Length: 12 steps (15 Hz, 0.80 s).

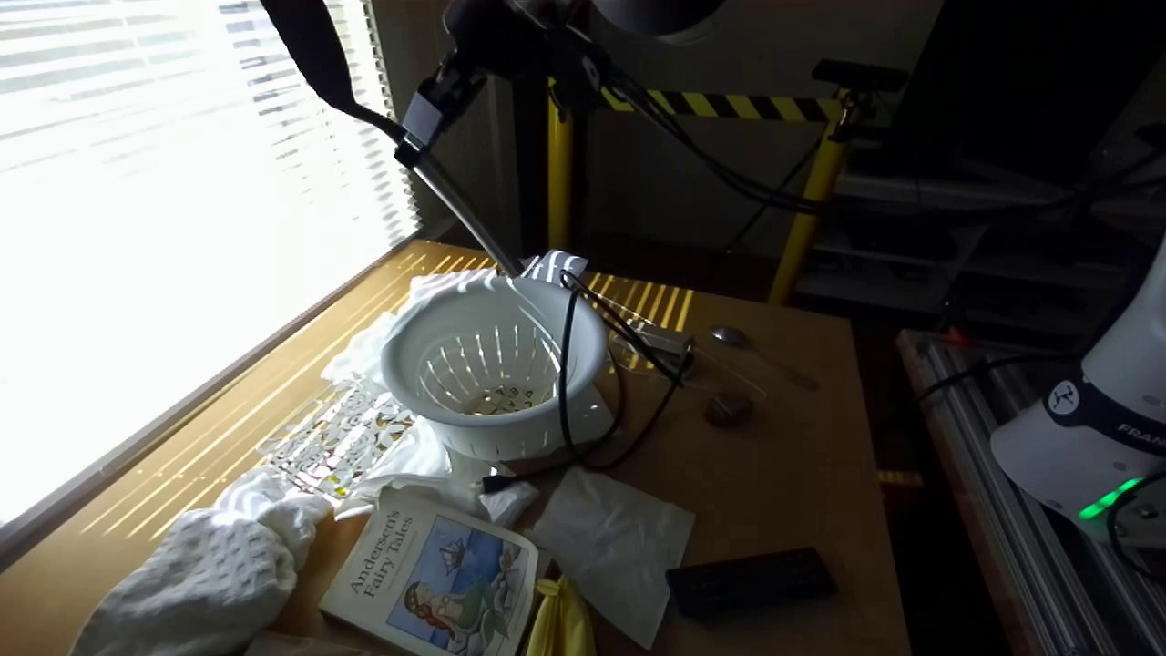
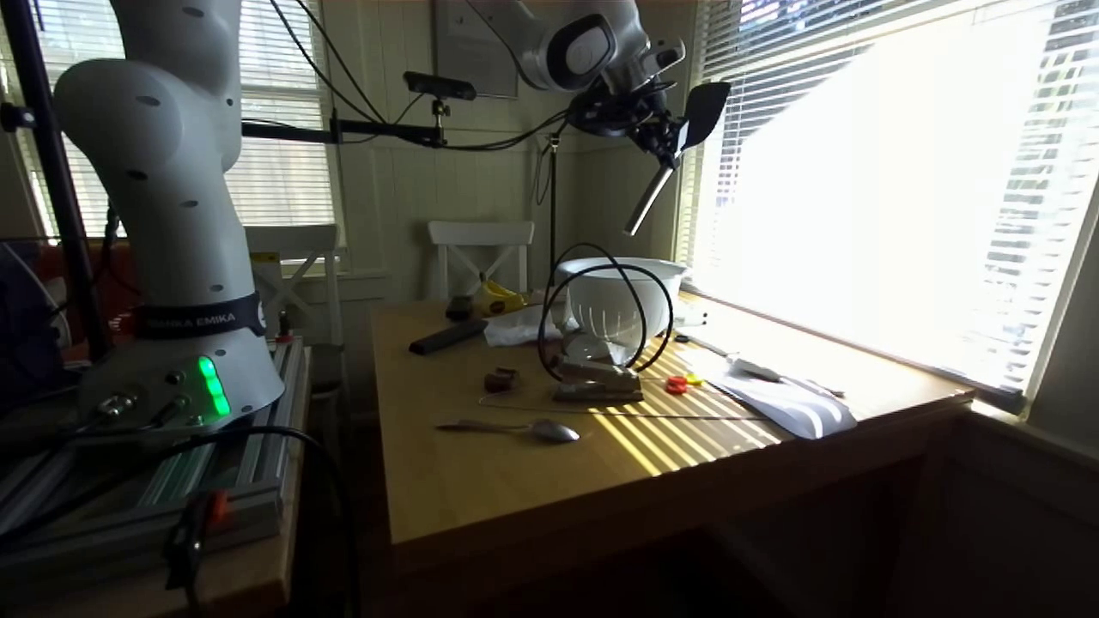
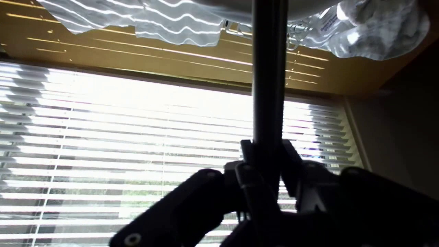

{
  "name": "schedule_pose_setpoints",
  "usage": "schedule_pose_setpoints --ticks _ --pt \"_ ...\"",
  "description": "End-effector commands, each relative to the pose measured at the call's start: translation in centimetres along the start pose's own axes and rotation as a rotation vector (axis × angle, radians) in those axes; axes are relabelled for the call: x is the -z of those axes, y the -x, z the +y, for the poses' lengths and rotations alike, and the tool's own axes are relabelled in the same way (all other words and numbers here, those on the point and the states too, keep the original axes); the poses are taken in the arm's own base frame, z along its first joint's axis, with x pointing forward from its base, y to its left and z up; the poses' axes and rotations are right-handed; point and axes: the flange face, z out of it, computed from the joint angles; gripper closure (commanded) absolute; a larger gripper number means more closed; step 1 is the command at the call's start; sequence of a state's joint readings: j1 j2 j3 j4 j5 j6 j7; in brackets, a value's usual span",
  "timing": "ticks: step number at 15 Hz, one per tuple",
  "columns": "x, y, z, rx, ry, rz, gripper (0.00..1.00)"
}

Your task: Remove the cable from the basket, then put the spatula in the basket

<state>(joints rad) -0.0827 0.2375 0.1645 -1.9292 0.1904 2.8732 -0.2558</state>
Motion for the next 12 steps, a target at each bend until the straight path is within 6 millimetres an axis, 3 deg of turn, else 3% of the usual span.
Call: schedule_pose_setpoints --ticks 1,5,7,12 --pt "-4.3 0.4 1.1 0.056 -0.064 -0.117 0.94" --pt "-9.5 4.8 5.9 0.047 -0.061 -0.274 0.94" --pt "-11.3 6.0 7.5 0.046 -0.040 -0.315 0.94" --pt "-13.8 5.4 5.8 0.090 -0.040 -0.356 0.94"
